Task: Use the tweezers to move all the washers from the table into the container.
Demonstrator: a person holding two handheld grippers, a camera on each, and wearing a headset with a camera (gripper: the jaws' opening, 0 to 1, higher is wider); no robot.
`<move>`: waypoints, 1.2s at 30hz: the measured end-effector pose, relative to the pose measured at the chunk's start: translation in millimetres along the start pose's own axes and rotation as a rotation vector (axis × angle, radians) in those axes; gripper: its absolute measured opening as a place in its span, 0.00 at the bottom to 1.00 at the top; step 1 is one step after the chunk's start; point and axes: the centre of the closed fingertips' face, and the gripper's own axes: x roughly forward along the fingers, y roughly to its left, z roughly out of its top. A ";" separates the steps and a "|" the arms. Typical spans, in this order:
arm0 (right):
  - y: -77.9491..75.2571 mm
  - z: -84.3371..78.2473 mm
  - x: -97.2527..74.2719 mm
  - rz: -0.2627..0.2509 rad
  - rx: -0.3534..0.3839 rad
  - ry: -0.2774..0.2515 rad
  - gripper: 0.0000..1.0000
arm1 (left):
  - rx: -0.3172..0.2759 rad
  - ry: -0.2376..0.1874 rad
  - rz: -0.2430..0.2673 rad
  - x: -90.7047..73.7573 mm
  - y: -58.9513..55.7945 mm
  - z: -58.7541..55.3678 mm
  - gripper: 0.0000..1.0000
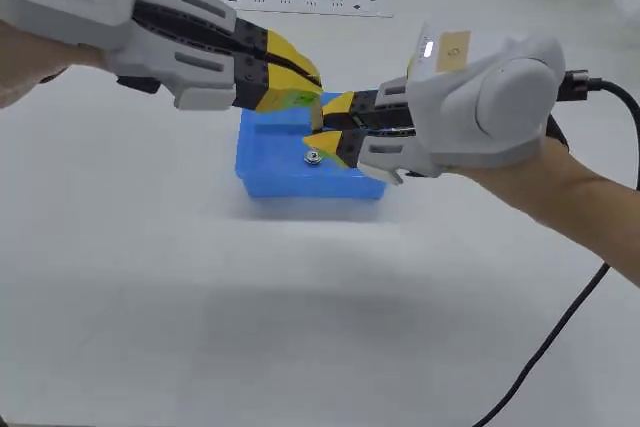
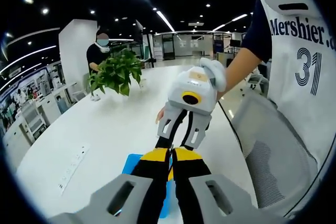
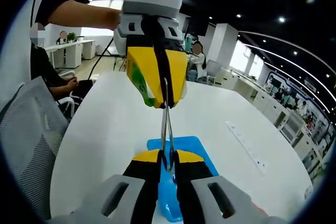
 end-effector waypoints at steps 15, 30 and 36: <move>-20.0 -35.9 33.9 0.027 0.026 0.051 0.11 | -0.054 0.037 0.028 12.2 30.7 -38.6 0.06; -18.4 -63.6 51.4 0.058 0.063 0.081 0.11 | -0.096 0.071 -0.005 25.2 35.2 -64.8 0.06; -17.5 -64.9 52.2 0.053 0.068 0.086 0.11 | -0.091 0.081 -0.009 26.0 35.6 -67.1 0.06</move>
